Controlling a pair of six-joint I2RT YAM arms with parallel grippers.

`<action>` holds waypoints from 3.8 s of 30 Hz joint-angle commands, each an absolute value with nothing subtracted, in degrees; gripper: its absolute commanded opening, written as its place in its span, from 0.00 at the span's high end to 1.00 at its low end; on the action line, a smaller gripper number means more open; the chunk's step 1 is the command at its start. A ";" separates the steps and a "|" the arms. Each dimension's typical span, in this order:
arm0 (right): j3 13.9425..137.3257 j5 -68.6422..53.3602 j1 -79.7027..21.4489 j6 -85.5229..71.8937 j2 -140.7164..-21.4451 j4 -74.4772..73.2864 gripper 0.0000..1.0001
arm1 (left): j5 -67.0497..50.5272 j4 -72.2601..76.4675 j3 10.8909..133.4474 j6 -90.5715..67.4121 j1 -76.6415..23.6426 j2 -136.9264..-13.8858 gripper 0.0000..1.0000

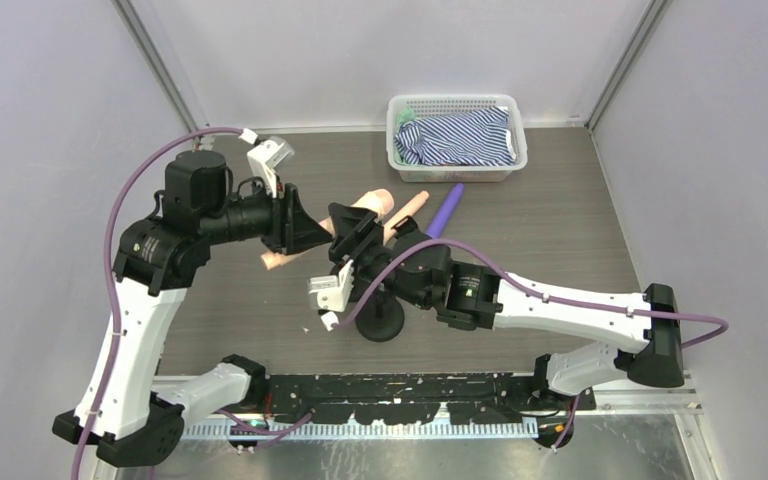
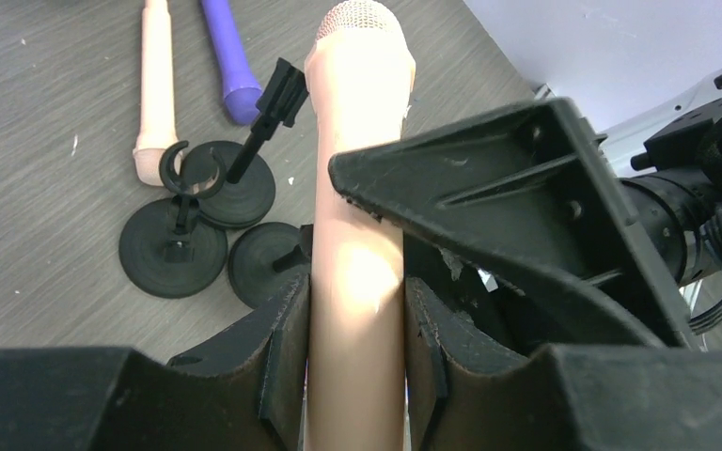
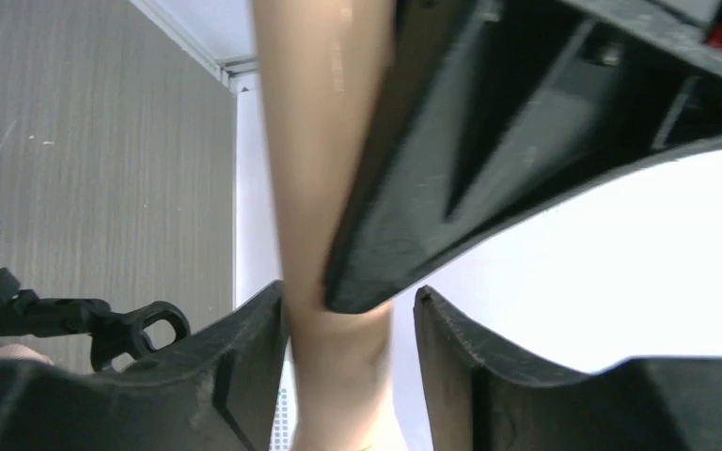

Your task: Attach the microphones to the stand

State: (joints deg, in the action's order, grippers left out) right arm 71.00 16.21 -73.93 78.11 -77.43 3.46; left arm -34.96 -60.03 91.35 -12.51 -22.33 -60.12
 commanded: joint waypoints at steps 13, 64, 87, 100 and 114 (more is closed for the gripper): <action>55.30 20.41 -74.66 65.61 -59.32 18.21 0.20 | -24.10 -46.17 85.12 -15.37 -22.85 -55.55 1.00; 62.93 33.48 -64.47 -69.98 -77.31 28.49 0.36 | -30.77 -13.34 58.77 -27.34 -22.85 -41.48 1.00; 56.50 40.99 -64.34 -51.76 -67.15 31.64 0.99 | -25.85 -20.84 56.15 -26.00 -22.87 -38.19 0.19; 48.50 52.83 -64.36 -28.87 -44.19 14.26 0.99 | -20.29 -27.89 50.00 -27.26 -22.85 -30.84 0.07; 44.93 54.72 -64.39 -23.38 -30.52 -2.87 0.99 | -18.64 -15.81 36.14 -31.98 -22.85 -25.40 0.07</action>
State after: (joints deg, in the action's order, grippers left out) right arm 45.63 54.11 -64.38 -25.21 -32.10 2.04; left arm -16.93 -23.35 39.05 -30.33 -22.92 -26.46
